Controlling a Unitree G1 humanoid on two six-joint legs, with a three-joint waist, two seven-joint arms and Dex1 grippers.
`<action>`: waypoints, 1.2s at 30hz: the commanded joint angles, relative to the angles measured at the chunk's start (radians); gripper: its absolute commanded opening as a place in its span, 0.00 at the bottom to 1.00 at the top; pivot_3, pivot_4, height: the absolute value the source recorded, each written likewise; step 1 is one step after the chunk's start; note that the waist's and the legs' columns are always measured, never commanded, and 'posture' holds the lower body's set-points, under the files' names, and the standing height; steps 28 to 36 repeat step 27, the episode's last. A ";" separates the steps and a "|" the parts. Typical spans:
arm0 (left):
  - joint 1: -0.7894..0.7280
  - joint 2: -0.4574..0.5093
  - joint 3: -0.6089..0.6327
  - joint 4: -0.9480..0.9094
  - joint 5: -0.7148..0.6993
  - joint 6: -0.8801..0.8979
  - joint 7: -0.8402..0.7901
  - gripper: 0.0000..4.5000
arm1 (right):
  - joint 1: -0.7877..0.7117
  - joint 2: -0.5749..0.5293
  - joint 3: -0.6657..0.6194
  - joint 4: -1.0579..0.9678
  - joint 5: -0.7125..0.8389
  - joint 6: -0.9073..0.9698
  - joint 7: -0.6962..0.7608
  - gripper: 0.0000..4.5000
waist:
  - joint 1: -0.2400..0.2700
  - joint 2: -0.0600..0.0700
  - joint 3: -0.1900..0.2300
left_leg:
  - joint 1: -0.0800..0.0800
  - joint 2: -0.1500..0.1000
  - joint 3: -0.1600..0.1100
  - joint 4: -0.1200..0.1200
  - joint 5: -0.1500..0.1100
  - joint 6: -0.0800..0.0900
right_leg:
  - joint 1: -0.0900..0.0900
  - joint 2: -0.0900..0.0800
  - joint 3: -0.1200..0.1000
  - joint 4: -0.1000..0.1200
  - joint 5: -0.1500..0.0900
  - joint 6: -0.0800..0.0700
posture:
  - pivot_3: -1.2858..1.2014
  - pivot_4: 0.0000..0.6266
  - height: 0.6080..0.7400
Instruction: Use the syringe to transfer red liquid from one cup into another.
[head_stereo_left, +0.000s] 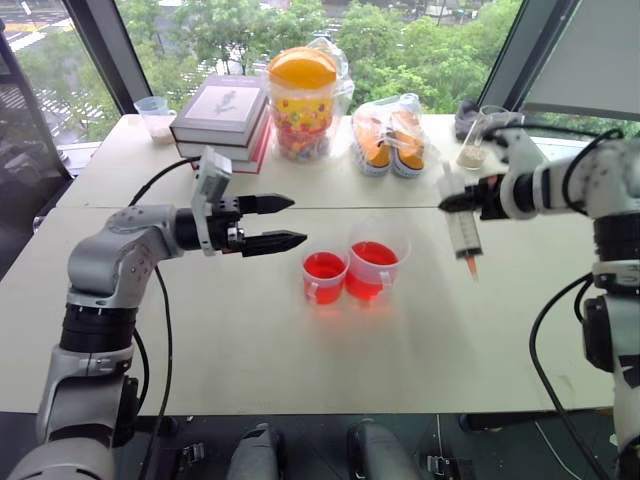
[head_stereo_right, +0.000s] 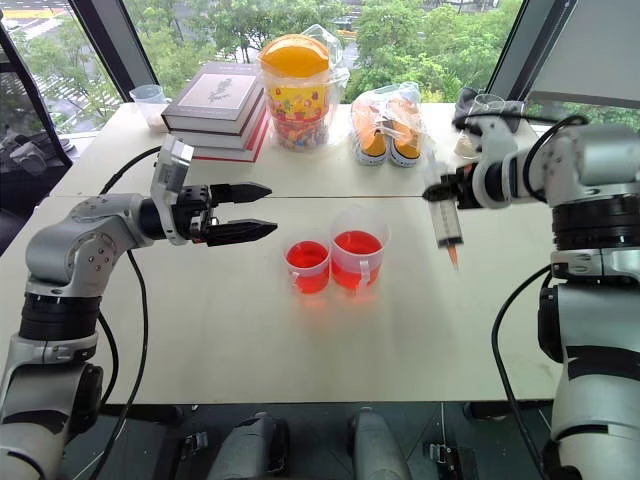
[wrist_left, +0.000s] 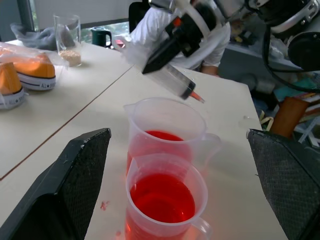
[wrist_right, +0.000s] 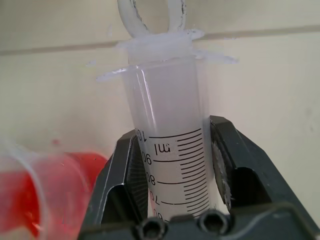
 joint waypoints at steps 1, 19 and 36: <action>0.005 0.008 0.019 -0.055 -0.026 0.000 0.019 1.00 | 0.019 -0.019 0.075 0.030 -0.048 -0.039 0.123 0.31 | 0.002 0.000 0.000 | 0.000 0.000 0.000 0.000 0.000 0.000 | 0.000 0.000 0.000 0.000 0.000 0.000 | 0.52 0.24 1.00; 0.048 0.069 0.023 -0.111 -0.065 0.033 0.043 1.00 | 0.132 -0.053 -0.083 -0.228 -0.127 -0.098 0.186 0.98 | 0.007 0.000 0.000 | 0.000 0.000 -0.001 0.000 0.000 0.000 | 0.000 0.000 0.000 0.000 0.000 0.000 | 0.52 0.24 1.00; 0.051 0.115 0.034 -0.107 -0.081 0.059 0.035 1.00 | 0.377 -0.116 -0.521 -0.857 0.191 0.052 0.287 0.98 | 0.010 0.000 0.000 | 0.000 0.000 -0.004 -0.001 0.000 0.000 | 0.002 0.000 -0.002 0.000 -0.001 0.001 | 0.52 0.24 1.00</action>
